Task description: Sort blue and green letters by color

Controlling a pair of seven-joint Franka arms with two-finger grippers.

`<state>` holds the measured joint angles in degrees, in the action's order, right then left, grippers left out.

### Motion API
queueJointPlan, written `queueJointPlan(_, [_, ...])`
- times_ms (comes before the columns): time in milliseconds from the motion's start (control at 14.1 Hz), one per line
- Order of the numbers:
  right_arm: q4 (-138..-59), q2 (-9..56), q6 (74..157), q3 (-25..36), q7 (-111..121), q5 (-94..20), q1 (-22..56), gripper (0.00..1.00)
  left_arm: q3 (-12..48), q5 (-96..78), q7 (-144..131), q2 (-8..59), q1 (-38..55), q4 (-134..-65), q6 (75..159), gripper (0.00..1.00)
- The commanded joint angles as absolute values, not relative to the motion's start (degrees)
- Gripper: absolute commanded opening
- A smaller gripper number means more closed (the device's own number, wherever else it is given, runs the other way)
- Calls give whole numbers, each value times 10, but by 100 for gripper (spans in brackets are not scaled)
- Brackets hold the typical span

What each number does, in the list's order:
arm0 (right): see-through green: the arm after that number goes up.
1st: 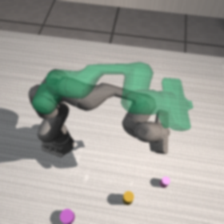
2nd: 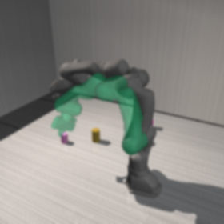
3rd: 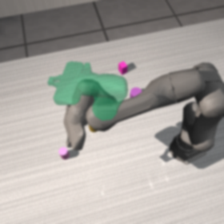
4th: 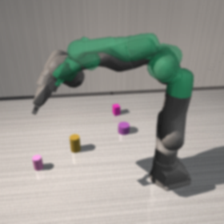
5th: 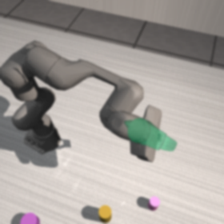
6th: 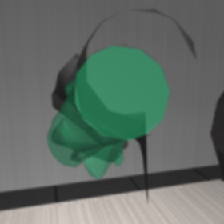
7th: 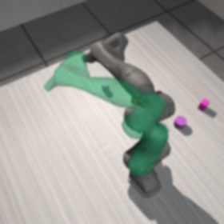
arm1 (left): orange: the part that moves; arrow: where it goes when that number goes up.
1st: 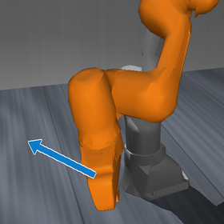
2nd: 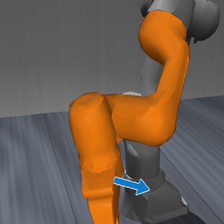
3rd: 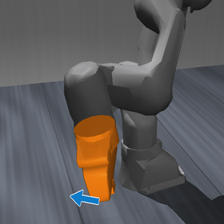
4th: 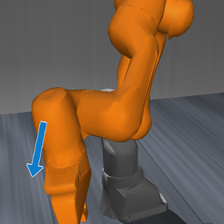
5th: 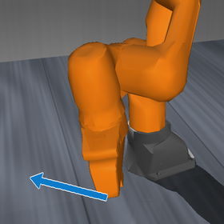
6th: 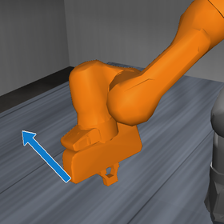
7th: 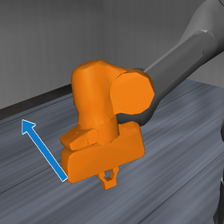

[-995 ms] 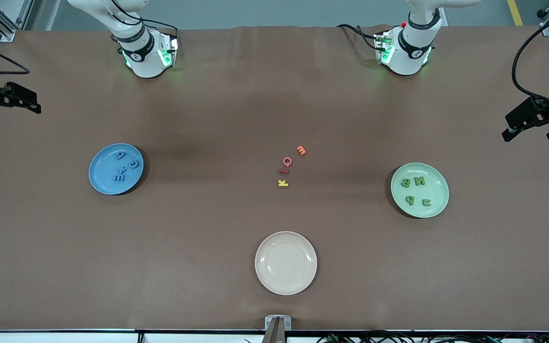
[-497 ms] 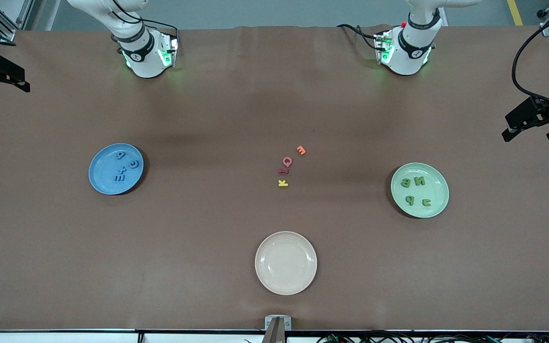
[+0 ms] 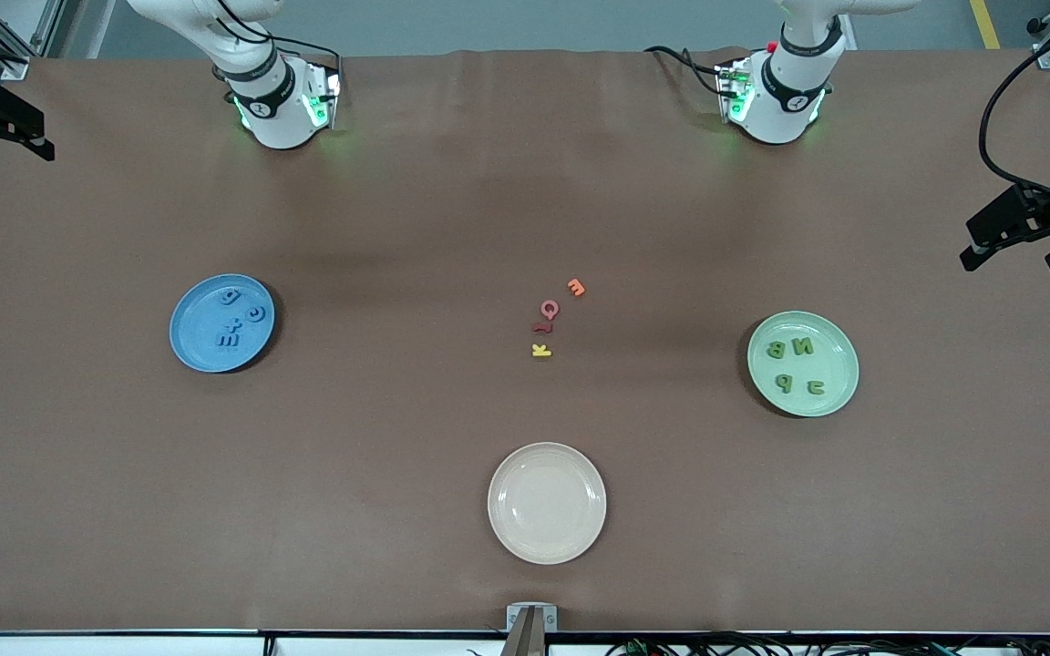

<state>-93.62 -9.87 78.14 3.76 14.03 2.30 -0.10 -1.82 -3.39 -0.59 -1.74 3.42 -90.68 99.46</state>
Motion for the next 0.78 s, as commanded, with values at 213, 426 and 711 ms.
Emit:
queueJointPlan(213, [-874,-65,776,45,123,2,9,100,-15,-21,-8,-21,33,-902,986,100])
queueJointPlan(426, [-856,-50,771,45,123,3,8,100,-15,-21,-8,-21,33,-902,986,100])
queueJointPlan(711, [-839,-21,770,45,123,1,6,100,-15,-21,-8,-21,33,-902,986,100])
